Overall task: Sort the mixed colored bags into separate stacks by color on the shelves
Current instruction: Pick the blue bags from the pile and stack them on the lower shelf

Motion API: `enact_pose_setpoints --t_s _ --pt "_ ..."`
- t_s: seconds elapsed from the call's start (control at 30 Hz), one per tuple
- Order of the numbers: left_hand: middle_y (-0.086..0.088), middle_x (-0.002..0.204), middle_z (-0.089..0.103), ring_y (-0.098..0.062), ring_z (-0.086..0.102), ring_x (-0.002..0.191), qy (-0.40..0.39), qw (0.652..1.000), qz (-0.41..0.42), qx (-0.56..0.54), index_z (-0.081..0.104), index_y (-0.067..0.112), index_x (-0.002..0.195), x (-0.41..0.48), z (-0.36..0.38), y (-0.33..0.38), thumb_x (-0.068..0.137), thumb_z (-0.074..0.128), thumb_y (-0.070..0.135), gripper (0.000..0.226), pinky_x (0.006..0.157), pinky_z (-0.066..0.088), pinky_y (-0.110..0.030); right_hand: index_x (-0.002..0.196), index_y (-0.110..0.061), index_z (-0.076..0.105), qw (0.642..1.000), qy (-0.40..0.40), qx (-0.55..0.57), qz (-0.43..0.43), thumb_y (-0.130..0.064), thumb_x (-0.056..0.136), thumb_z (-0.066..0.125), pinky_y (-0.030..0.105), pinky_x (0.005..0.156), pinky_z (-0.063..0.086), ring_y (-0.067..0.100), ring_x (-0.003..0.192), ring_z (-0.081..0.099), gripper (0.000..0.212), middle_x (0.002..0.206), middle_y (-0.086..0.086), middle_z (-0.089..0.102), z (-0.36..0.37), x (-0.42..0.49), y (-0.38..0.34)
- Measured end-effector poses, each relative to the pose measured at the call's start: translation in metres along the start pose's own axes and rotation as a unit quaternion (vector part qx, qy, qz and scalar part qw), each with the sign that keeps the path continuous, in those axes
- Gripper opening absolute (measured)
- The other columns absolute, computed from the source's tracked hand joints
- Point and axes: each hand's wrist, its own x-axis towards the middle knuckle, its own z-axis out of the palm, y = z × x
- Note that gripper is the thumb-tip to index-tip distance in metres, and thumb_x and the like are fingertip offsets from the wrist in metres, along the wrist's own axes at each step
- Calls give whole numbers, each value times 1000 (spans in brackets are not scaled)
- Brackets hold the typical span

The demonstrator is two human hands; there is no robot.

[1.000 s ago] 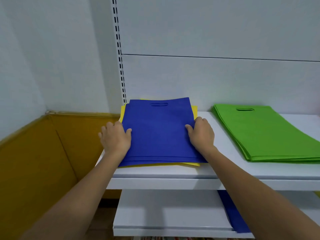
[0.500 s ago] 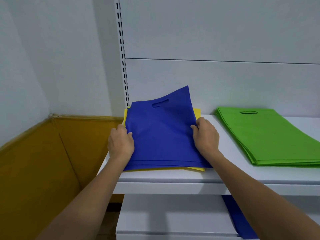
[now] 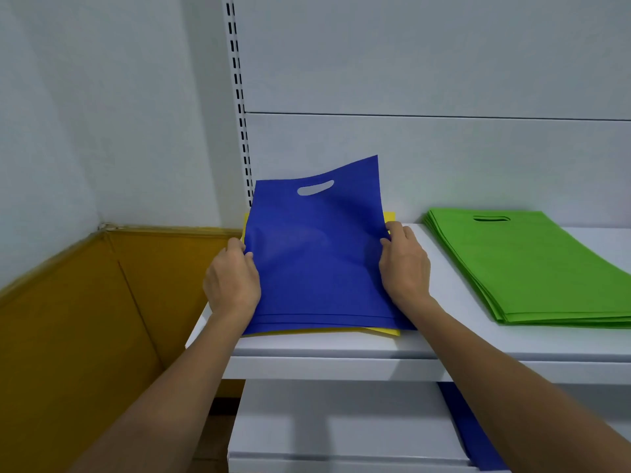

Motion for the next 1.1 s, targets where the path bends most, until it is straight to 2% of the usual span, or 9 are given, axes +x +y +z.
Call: enact_pose_setpoints --t_s 0.1,0.2,0.33,0.43,0.6,0.73,0.87,1.03,1.1 --pt "-12 106 61 -28 56 96 4 1000 5 13 57 8 110 -1 0 -1 96 47 19 21 68 41 -32 111 2 52 1000 22 0 -13 -5 95 42 36 65 29 40 89 53 20 106 19 57 1 0 -2" --pt "-13 117 54 -28 48 107 25 999 9 25 59 9 111 -1 0 -2 94 50 21 22 81 42 -34 99 5 52 999 30 -1 -14 0 91 43 35 65 26 37 80 49 13 97 21 55 2 1 -3" --pt "-13 104 60 -27 53 89 19 999 19 17 55 8 109 -1 -1 0 97 44 22 21 71 39 -35 103 2 45 999 -23 6 23 -7 94 37 35 64 28 34 81 46 16 100 18 53 3 2 -1" --pt "-13 97 60 -20 43 75 18 1000 0 -8 50 6 108 -3 -3 3 99 40 21 20 62 32 -33 104 1 45 998 -47 -11 30 -15 95 39 40 69 37 35 92 51 20 102 19 55 6 3 0" --pt "-15 102 60 -21 46 77 -17 999 -41 -18 45 5 110 -2 -2 5 98 43 20 19 61 35 -33 105 1 45 995 -87 -16 36 -18 93 45 38 70 36 33 96 49 22 103 18 57 6 4 1" --pt "-16 106 58 -25 49 82 -52 997 -57 3 45 3 112 -1 -2 6 96 45 19 22 63 36 -33 118 -2 45 994 -103 -15 16 -13 92 47 38 79 38 34 101 49 29 107 17 57 0 3 -2" --pt "-16 108 58 -23 47 82 -55 997 -56 7 45 4 112 -1 -3 8 96 45 21 23 64 35 -32 114 -3 44 996 -91 -1 3 -10 91 46 33 67 34 33 93 51 25 105 16 57 2 3 -2" --pt "-17 107 57 -23 46 81 -54 997 -60 6 46 2 112 -1 -2 7 98 42 24 27 64 35 -32 108 -1 42 996 -47 -22 76 -32 98 38 33 63 33 38 87 57 33 98 18 61 2 1 -4" --pt "-16 104 59 -22 46 78 -43 998 -46 9 47 3 111 0 0 5 98 42 22 24 63 36 -33 114 -2 41 997 -41 -21 57 -29 98 39 33 62 32 38 89 58 31 100 18 62 3 2 -2"
